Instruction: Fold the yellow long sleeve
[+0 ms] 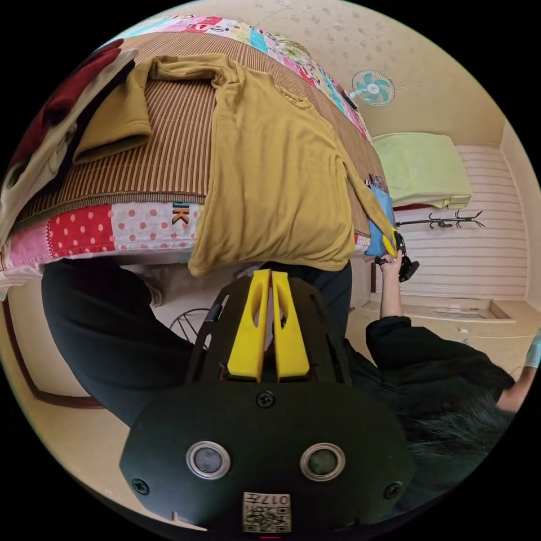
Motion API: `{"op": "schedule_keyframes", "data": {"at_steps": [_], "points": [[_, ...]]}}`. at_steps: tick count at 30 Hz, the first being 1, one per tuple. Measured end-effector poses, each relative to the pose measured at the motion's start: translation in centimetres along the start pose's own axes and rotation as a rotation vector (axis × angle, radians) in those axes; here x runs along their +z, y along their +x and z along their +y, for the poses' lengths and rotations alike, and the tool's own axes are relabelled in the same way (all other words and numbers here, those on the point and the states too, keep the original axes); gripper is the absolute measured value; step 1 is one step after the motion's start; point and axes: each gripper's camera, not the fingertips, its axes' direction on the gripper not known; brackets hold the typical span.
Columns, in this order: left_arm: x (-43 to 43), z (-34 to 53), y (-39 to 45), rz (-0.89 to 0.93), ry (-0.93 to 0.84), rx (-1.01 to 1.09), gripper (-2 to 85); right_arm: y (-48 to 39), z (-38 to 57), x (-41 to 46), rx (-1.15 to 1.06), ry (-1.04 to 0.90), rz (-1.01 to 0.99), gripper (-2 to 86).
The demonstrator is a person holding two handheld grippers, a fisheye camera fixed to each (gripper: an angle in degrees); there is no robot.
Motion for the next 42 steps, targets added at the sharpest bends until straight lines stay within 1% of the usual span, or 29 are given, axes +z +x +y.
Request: {"op": "schedule_keyframes", "data": {"at_steps": [2, 6, 8, 10, 12, 13, 15, 16, 18, 20, 21, 23, 24, 26, 27, 29, 31, 33, 34, 35, 37, 39, 41, 42], "points": [[-0.7, 0.2, -0.3, 0.019, 0.028, -0.009, -1.0, 0.9, -1.8, 2.7, 0.123, -0.091, -0.002, 13.4], [-1.8, 1.5, -1.6, 0.046, 0.072, -0.042, -0.9, 2.2, -1.7, 5.8, 0.223, -0.124, -0.004, 12.0], [-2.3, 2.2, -2.4, 0.069, 0.078, -0.067, -0.9, 3.4, -2.1, 4.6, 0.283, -0.012, 0.032, 9.8], [-3.0, 3.2, -3.4, 0.087, 0.093, -0.087, -0.9, 4.3, -2.8, 3.2, 0.349, 0.062, 0.018, 8.3], [-4.4, 4.7, -4.7, 0.073, 0.130, -0.118, -0.7, 5.0, -3.9, 2.5, 0.412, 0.100, 0.022, 5.9], [-4.8, 5.0, -5.0, 0.066, 0.139, -0.127, -0.6, 5.0, -4.4, 1.9, 0.447, 0.130, 0.059, 4.7], [-6.0, 6.3, -6.3, 0.044, 0.165, -0.165, -0.2, 3.6, -4.8, 1.0, 0.479, 0.190, 0.055, 4.0], [-6.3, 6.6, -6.6, 0.039, 0.169, -0.173, 0.0, 1.0, -4.7, 0.3, 0.446, 0.256, 0.042, 3.7], [-7.0, 7.2, -7.3, 0.033, 0.189, -0.196, 1.2, -5.5, -4.3, 0.3, 0.266, 0.330, 0.073, 3.4], [-7.3, 7.3, -7.3, 0.041, 0.206, -0.200, 3.4, -16.0, -1.5, 2.8, -0.090, 0.332, 0.042, 3.4], [-7.4, 7.2, -7.2, 0.051, 0.219, -0.196, 4.8, -18.3, -0.2, 3.8, -0.160, 0.320, 0.010, 3.4], [-7.5, 6.7, -6.6, 0.048, 0.244, -0.181, 6.3, -26.3, 6.5, 8.8, -0.435, 0.204, -0.142, 3.5], [-7.5, 6.2, -6.0, 0.027, 0.263, -0.163, 7.1, -28.0, 8.6, 10.3, -0.512, 0.155, -0.170, 3.6], [-7.7, 5.2, -4.9, -0.031, 0.292, -0.125, 8.6, -32.3, 18.2, 17.1, -0.770, -0.097, -0.210, 4.1], [-7.8, 4.2, -4.0, -0.080, 0.303, -0.095, 9.7, -32.5, 20.7, 19.0, -0.806, -0.172, -0.197, 4.2], [-8.1, 2.2, -2.7, -0.165, 0.304, -0.036, 11.1, -30.3, 29.9, 26.3, -0.860, -0.512, -0.089, 5.0], [-8.6, 0.0, -1.9, -0.263, 0.292, -0.017, 13.3, -26.8, 35.0, 28.7, -0.838, -0.709, 0.010, 5.2], [-9.2, -2.5, -1.1, -0.381, 0.319, 0.018, 13.9, -24.2, 37.0, 25.7, -0.847, -0.649, -0.052, 5.8], [-9.1, -3.2, -1.0, -0.412, 0.319, 0.028, 13.9, -23.0, 37.7, 23.6, -0.875, -0.633, -0.074, 6.4], [-8.3, -4.6, -1.0, -0.480, 0.298, 0.041, 13.5, -21.8, 38.4, 21.9, -0.897, -0.627, -0.039, 6.8], [-6.1, -6.9, -1.6, -0.558, 0.215, 0.057, 11.5, -19.9, 39.4, 19.9, -0.952, -0.616, 0.009, 7.3], [-3.0, -8.7, -3.0, -0.620, 0.068, 0.052, 6.9, -17.8, 40.1, 18.1, -0.999, -0.608, 0.028, 7.7], [-4.5, -8.0, -2.9, -0.567, 0.105, 0.032, 5.7, -15.5, 40.3, 15.5, -1.057, -0.588, 0.004, 8.4], [-6.8, -7.1, -2.9, -0.441, 0.147, 0.006, 5.4, -15.1, 40.3, 14.8, -1.066, -0.576, -0.013, 8.8]]}}
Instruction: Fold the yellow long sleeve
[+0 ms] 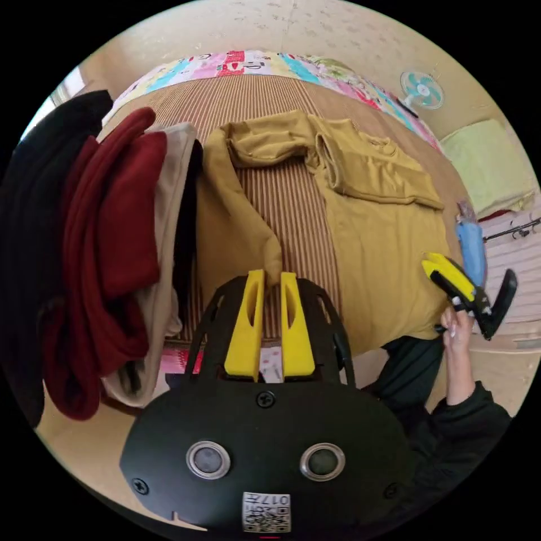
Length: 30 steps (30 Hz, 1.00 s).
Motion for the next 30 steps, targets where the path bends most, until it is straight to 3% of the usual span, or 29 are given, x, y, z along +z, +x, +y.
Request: {"op": "schedule_keyframes", "data": {"at_steps": [1, 3, 6, 10, 13, 15, 20, 24, 26, 30], "points": [[-1.4, 0.5, -0.6, 0.094, 0.041, -0.020, 5.3, 0.0, 1.1, -1.1, -0.017, 0.042, -0.027, 9.5], [-7.4, 2.4, -3.3, 0.516, 0.213, -0.073, 5.2, -0.4, 1.8, -2.5, -0.050, 0.104, -0.123, 11.9], [-13.2, 3.5, -4.4, 0.788, 0.333, -0.030, 5.2, -3.1, 0.7, -3.3, -0.173, 0.177, -0.325, 17.8], [-17.5, 3.9, -2.5, 0.730, 0.365, 0.054, 5.3, -9.6, -3.1, -3.6, -0.340, 0.343, -0.452, 18.8], [-18.6, 4.1, -1.4, 0.708, 0.375, 0.061, 7.4, -12.2, -6.9, -3.9, -0.319, 0.459, -0.390, 7.7], [-19.3, 5.5, -2.2, 0.764, 0.455, 0.028, 10.9, -12.0, -9.5, -4.7, -0.310, 0.500, -0.304, 4.9], [-16.9, 8.3, -2.1, 0.689, 0.446, -0.017, 12.1, 1.4, -14.3, -7.7, 0.008, 0.658, -0.045, 5.4], [-9.6, 8.6, 0.8, 0.670, 0.268, -0.023, 12.3, 14.3, -11.6, -5.0, 0.269, 0.529, 0.109, 7.3], [-5.9, 8.4, 2.5, 0.655, 0.176, -0.028, 12.1, 21.7, -6.6, -2.2, 0.494, 0.357, 0.172, 9.5], [0.0, 7.2, 6.5, 0.522, 0.094, 0.009, 11.0, 24.2, 1.2, -0.9, 0.577, 0.197, 0.137, 10.9]]}}
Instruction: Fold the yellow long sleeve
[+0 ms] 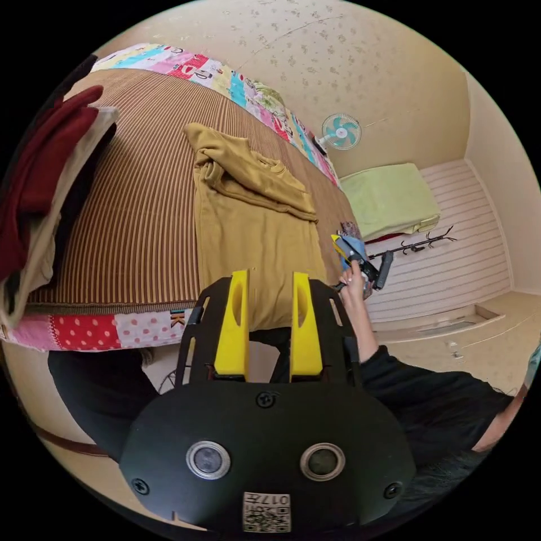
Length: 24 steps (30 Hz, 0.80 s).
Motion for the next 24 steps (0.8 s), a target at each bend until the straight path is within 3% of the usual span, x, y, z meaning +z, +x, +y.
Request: {"op": "schedule_keyframes", "data": {"at_steps": [5, 7, 10, 14, 17, 19, 21, 24], "points": [[7.9, -2.6, 1.3, -0.264, -0.084, 0.105, 7.8, -3.3, 6.3, 1.4, -0.239, -0.190, 0.105, 8.8], [10.8, -4.0, 0.8, -0.334, -0.115, 0.103, 4.9, -5.1, 6.0, 2.8, -0.300, -0.165, 0.186, 7.9], [12.8, -8.0, 0.4, -0.362, -0.099, 0.090, 2.2, -7.9, 1.1, 6.2, -0.330, -0.220, 0.225, 7.0], [14.8, -16.1, 0.7, -0.480, -0.079, 0.089, 2.9, -9.2, -9.3, 12.3, -0.265, -0.277, 0.083, 6.9], [12.4, -19.4, 0.5, -0.406, -0.016, 0.021, 5.5, -9.9, -15.7, 12.4, -0.207, -0.376, 0.024, 7.5], [9.4, -18.9, 0.7, -0.309, 0.074, 0.047, 7.2, -10.1, -16.6, 8.3, -0.226, -0.253, -0.069, 8.3], [6.0, -15.7, 0.4, -0.274, 0.147, 0.096, 10.2, -9.5, -15.5, 4.4, -0.235, -0.182, -0.073, 9.7], [4.4, -10.2, -1.6, -0.267, 0.077, 0.113, 13.5, -6.7, -10.1, 0.3, -0.255, -0.173, -0.053, 12.0]]}}
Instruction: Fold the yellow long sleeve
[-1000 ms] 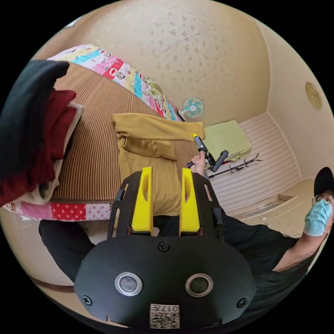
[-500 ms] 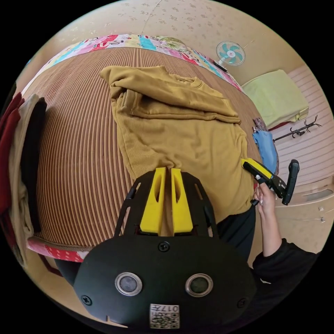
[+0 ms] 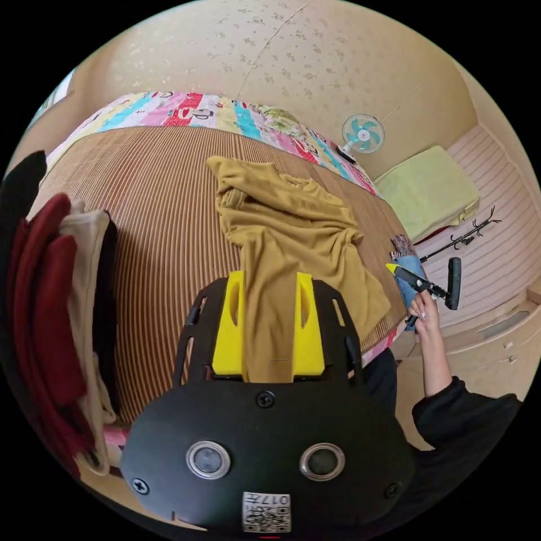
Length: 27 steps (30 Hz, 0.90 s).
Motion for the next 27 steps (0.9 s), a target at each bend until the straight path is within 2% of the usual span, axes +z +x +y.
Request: {"op": "schedule_keyframes", "data": {"at_steps": [4, 6, 8, 10, 12, 14, 19, 21, 23, 27], "points": [[0.5, 6.7, -2.2, 0.059, -0.108, -0.049, 14.5, 2.8, 9.2, -0.1, 0.054, -0.025, 0.067, 11.8], [1.5, 9.3, -2.7, 0.081, -0.135, -0.090, 11.9, 3.6, 11.2, 0.7, 0.080, -0.043, 0.021, 10.1], [1.8, 10.1, -2.4, 0.046, -0.096, -0.103, 8.1, 3.1, 12.6, 0.0, 0.120, 0.015, -0.029, 4.4], [2.6, 9.8, -2.1, 0.044, -0.155, -0.115, 5.8, 2.4, 12.8, -0.6, 0.152, 0.004, -0.120, 3.2], [1.1, 9.7, -2.7, 0.207, -0.166, -0.150, 5.1, 1.8, 13.5, -3.3, 0.178, 0.068, -0.139, 2.4], [-2.2, 10.2, -3.0, 0.325, -0.087, -0.130, 5.1, 1.5, 14.8, -9.2, 0.159, 0.179, -0.207, 1.8], [-12.3, 12.7, -1.3, 0.390, 0.023, 0.039, 5.0, -0.6, 19.8, -21.0, 0.015, 0.310, -0.352, 1.2], [-15.5, 14.6, -0.9, 0.486, 0.021, 0.048, 5.0, -1.6, 22.1, -24.6, -0.032, 0.340, -0.419, 1.1], [-17.2, 16.3, -0.7, 0.555, 0.011, 0.049, 5.1, -2.3, 25.0, -28.7, -0.017, 0.402, -0.505, 1.2], [-18.6, 18.2, -0.9, 0.653, 0.039, -0.051, 5.1, -2.8, 26.7, -31.4, 0.106, 0.502, -0.512, 1.4]]}}
